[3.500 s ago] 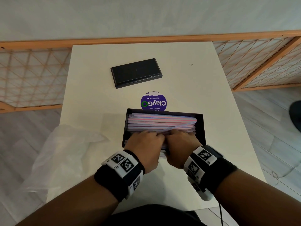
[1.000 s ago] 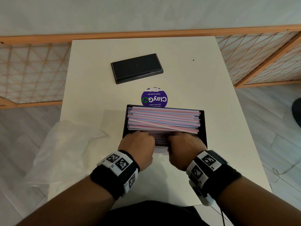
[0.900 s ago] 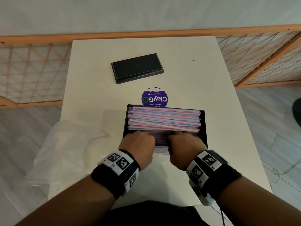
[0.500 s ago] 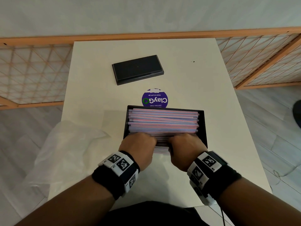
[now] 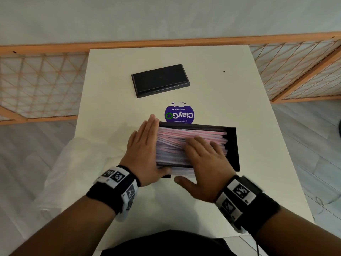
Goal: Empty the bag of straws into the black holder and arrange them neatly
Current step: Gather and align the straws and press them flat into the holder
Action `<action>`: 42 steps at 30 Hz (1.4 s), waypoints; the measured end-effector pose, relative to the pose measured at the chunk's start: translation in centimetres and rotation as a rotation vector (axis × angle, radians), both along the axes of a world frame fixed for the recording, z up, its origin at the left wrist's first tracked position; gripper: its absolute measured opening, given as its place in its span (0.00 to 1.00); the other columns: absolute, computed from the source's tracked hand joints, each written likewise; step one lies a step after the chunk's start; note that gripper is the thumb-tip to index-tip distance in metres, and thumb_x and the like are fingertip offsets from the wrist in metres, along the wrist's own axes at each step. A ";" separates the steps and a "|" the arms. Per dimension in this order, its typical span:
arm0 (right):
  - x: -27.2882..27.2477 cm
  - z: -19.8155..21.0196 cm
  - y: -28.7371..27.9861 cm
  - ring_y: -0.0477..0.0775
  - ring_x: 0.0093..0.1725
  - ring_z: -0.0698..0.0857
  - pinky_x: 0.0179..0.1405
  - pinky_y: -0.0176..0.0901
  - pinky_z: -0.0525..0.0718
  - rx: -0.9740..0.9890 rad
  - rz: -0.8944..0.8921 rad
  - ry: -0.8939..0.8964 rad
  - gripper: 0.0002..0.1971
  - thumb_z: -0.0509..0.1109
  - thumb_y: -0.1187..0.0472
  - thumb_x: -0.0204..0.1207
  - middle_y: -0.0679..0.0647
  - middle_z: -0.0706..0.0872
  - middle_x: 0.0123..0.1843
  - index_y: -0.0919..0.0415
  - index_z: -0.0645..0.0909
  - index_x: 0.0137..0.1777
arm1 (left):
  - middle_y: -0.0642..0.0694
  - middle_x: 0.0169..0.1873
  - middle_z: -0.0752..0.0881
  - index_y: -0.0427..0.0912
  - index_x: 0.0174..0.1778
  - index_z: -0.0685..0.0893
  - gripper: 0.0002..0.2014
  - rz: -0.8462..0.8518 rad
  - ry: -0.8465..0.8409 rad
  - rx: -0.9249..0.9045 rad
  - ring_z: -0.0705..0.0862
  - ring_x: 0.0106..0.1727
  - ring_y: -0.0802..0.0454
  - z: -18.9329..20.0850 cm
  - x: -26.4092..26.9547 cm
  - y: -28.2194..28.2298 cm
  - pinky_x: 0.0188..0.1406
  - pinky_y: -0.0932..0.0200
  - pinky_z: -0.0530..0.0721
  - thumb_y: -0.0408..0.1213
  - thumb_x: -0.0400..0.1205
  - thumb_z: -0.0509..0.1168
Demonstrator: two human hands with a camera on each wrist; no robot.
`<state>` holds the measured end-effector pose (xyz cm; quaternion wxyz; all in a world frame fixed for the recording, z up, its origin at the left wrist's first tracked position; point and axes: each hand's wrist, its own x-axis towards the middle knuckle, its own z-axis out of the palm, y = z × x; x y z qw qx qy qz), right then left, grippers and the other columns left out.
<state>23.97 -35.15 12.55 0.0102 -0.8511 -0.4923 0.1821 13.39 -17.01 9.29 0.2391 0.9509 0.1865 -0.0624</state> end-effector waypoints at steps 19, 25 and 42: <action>2.1 -0.9 -0.3 0.59 0.69 0.78 0.68 0.56 0.75 0.180 -0.037 0.067 0.29 0.60 0.31 0.68 0.48 0.83 0.64 0.52 0.80 0.60 | 0.49 0.87 0.44 0.47 0.68 0.70 0.47 -0.026 -0.086 0.040 0.58 0.85 0.44 -0.5 0.6 0.4 0.82 0.39 0.63 0.70 0.60 0.77; 1.6 -1.0 0.3 0.59 0.81 0.67 0.77 0.67 0.65 0.088 0.002 0.097 0.35 0.50 0.29 0.74 0.47 0.75 0.78 0.46 0.74 0.75 | 0.48 0.87 0.44 0.46 0.61 0.75 0.42 -0.035 -0.094 0.057 0.60 0.85 0.43 -0.5 0.6 0.5 0.81 0.40 0.65 0.71 0.61 0.75; 1.9 -0.8 0.2 0.60 0.73 0.76 0.70 0.63 0.72 0.139 -0.093 0.007 0.33 0.52 0.29 0.74 0.50 0.83 0.68 0.55 0.83 0.56 | 0.46 0.88 0.46 0.45 0.69 0.70 0.47 -0.006 -0.143 0.023 0.63 0.84 0.44 -0.8 0.6 0.3 0.77 0.43 0.69 0.65 0.60 0.80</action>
